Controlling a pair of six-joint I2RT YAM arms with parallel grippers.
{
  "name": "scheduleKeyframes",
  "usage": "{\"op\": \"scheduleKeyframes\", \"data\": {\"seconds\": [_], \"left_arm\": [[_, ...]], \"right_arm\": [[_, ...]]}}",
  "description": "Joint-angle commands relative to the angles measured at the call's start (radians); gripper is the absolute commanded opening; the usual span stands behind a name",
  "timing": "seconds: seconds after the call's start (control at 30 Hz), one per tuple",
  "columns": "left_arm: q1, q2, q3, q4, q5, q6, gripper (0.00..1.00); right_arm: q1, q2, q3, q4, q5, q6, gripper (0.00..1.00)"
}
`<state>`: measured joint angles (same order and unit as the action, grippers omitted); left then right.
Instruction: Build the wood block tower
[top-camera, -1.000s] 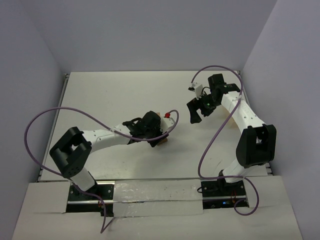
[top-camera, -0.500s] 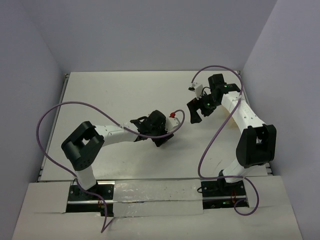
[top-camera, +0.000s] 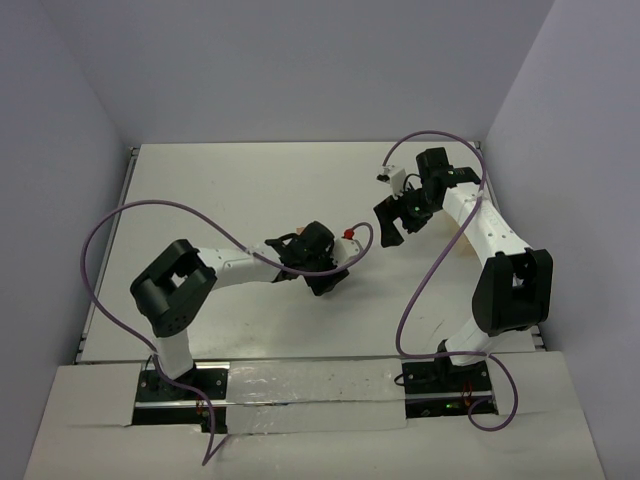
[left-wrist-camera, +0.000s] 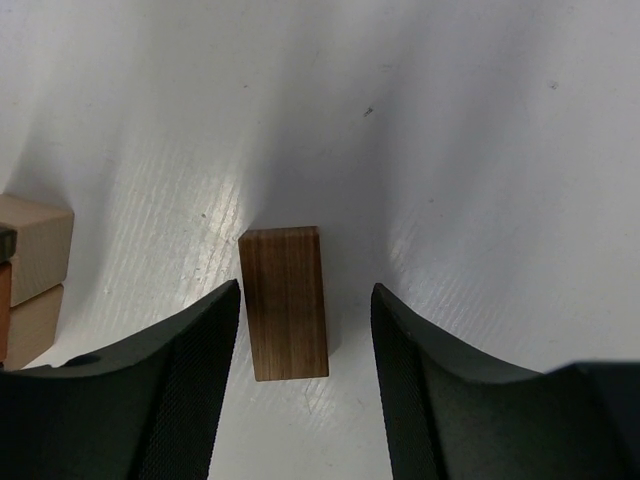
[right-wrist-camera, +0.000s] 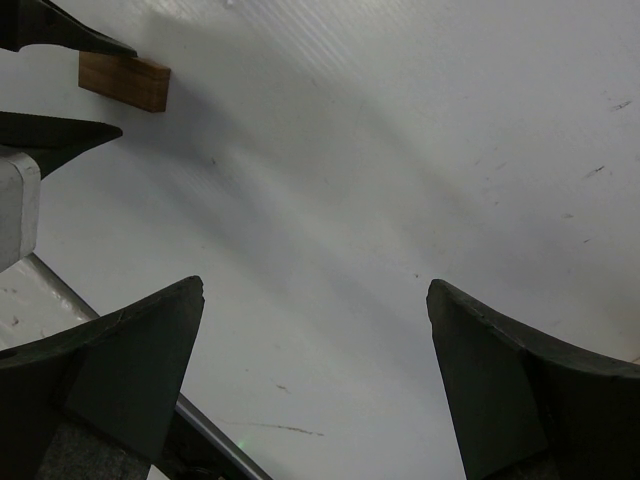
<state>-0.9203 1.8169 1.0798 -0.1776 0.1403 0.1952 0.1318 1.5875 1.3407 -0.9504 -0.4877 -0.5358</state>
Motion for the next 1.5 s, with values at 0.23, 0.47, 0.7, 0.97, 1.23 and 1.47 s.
{"op": "scheduleKeyframes", "data": {"seconds": [0.23,0.47,0.7,0.97,1.23,1.47], "left_arm": [[-0.002,-0.001,0.058,-0.062,0.036,0.014,0.36],[0.031,-0.108,0.121,-0.239,0.069,0.139,0.19],[0.106,-0.221,0.281,-0.553,0.159,0.367,0.26],[0.231,-0.210,0.453,-0.696,0.249,0.538,0.32],[0.265,-0.060,0.602,-0.735,0.251,0.606,0.32],[0.284,0.012,0.632,-0.731,0.269,0.617,0.32]], "right_arm": [[-0.008,-0.014,0.018,0.007,-0.010,0.001,1.00],[-0.008,-0.020,0.019,0.004,-0.011,0.000,1.00],[-0.008,-0.017,0.026,0.001,-0.015,0.000,1.00],[-0.008,0.001,0.039,-0.009,-0.019,0.003,1.00],[-0.008,0.005,0.041,-0.019,-0.012,-0.003,1.00],[-0.009,0.022,0.043,-0.019,-0.010,-0.004,1.00]]}}
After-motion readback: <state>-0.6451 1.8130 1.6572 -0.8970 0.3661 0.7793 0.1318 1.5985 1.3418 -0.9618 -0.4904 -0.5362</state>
